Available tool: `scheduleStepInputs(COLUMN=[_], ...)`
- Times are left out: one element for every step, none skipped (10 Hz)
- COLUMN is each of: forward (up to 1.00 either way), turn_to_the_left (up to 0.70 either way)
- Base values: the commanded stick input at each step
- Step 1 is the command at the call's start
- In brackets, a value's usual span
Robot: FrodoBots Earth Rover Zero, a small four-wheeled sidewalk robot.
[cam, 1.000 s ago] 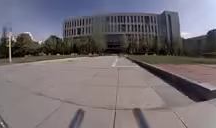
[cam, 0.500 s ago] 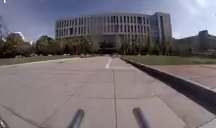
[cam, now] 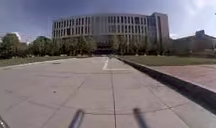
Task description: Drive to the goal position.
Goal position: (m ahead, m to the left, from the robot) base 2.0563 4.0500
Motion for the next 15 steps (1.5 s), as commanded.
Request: scheduleStepInputs(forward=[1.00,1.00,1.00,1.00,1.00,1.00,1.00,1.00,1.00,1.00,1.00,1.00,1.00,1.00,1.00], turn_to_the_left=[-0.05,-0.03,-0.02,-0.02,-0.02,-0.02,-0.04,-0.20,-0.40,-0.19,-0.02,-0.02,-0.02,-0.02,-0.02])
